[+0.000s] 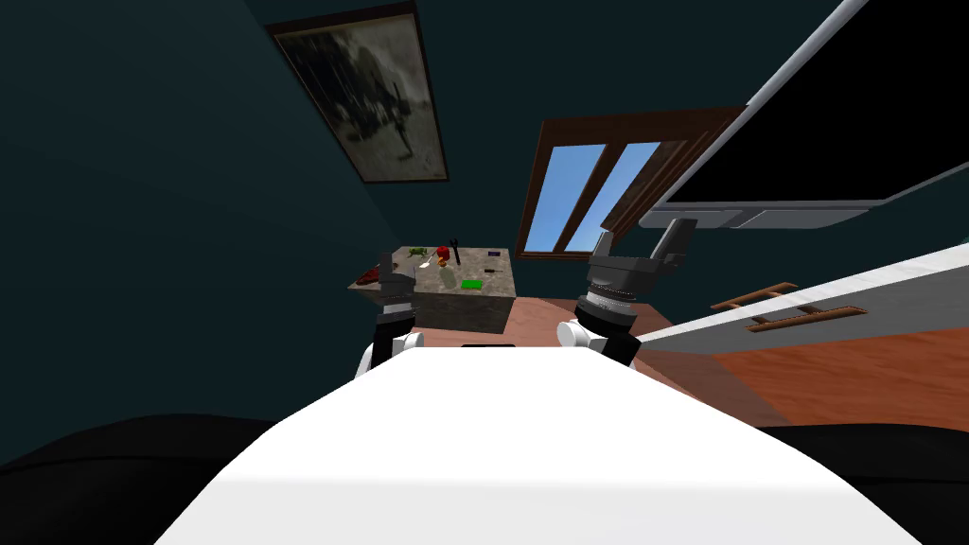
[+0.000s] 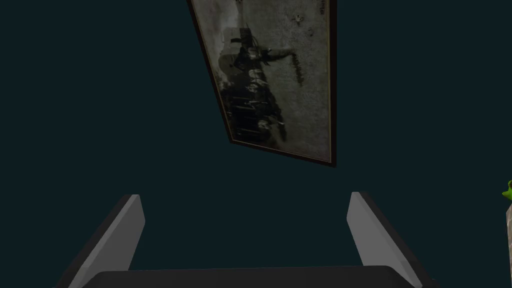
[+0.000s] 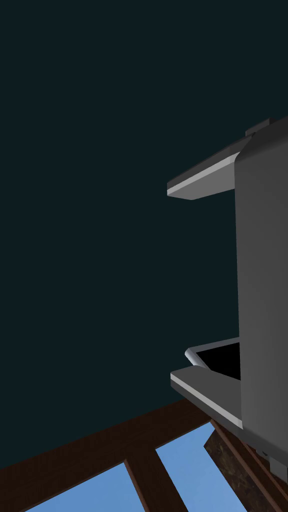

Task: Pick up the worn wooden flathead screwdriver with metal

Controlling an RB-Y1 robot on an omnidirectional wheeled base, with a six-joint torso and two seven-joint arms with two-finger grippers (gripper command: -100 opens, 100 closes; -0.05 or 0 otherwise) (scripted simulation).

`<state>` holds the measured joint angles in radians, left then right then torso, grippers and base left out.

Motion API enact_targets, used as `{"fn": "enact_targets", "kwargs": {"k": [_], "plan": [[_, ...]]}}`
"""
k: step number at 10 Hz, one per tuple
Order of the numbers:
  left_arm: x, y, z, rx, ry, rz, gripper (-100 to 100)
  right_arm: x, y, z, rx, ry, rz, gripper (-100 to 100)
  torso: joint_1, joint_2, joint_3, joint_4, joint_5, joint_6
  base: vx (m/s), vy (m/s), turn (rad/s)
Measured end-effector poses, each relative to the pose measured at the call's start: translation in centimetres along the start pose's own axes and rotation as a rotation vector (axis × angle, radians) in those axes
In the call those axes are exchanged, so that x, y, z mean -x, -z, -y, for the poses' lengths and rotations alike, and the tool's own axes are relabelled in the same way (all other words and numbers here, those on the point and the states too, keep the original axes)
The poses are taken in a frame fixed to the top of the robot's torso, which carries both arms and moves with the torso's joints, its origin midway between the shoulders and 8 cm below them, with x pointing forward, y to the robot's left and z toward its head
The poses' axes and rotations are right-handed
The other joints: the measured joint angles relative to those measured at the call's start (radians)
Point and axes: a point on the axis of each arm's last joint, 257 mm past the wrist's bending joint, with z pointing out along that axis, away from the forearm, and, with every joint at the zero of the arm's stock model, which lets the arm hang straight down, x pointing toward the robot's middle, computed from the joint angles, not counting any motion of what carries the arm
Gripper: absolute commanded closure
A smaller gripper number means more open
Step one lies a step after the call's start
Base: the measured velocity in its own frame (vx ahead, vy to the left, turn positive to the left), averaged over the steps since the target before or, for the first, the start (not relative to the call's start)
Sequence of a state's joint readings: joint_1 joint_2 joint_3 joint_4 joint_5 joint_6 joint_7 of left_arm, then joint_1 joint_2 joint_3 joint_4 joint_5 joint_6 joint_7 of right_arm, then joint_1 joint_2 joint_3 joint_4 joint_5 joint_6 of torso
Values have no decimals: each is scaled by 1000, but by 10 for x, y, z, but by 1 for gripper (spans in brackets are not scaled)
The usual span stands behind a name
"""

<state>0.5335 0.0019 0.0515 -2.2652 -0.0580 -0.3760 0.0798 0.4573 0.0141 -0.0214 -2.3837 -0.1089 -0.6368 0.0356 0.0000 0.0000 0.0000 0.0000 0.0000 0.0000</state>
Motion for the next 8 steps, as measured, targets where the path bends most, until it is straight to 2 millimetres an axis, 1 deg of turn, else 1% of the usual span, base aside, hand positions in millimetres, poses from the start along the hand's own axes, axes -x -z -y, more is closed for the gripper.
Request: {"fn": "enact_targets", "kwargs": {"k": [2,5,6,8], "plan": [[-10,-8,-3,0,-11,-48,-100,0,0,0,0,0,0,0,-1,0,0,0,0,0,-4,-19,43],[-23,-27,-14,10,-19,-103,-100,0,0,0,0,0,0,0,-1,0,0,0,0,0,-9,-23,51],[-27,-34,-23,23,-21,-117,-100,0,0,0,0,0,0,0,-1,0,0,0,0,0,-4,-20,9],[-36,-45,-26,26,-20,-134,-100,0,0,0,0,0,0,0,-1,0,0,0,0,0,1,-22,40]]}}
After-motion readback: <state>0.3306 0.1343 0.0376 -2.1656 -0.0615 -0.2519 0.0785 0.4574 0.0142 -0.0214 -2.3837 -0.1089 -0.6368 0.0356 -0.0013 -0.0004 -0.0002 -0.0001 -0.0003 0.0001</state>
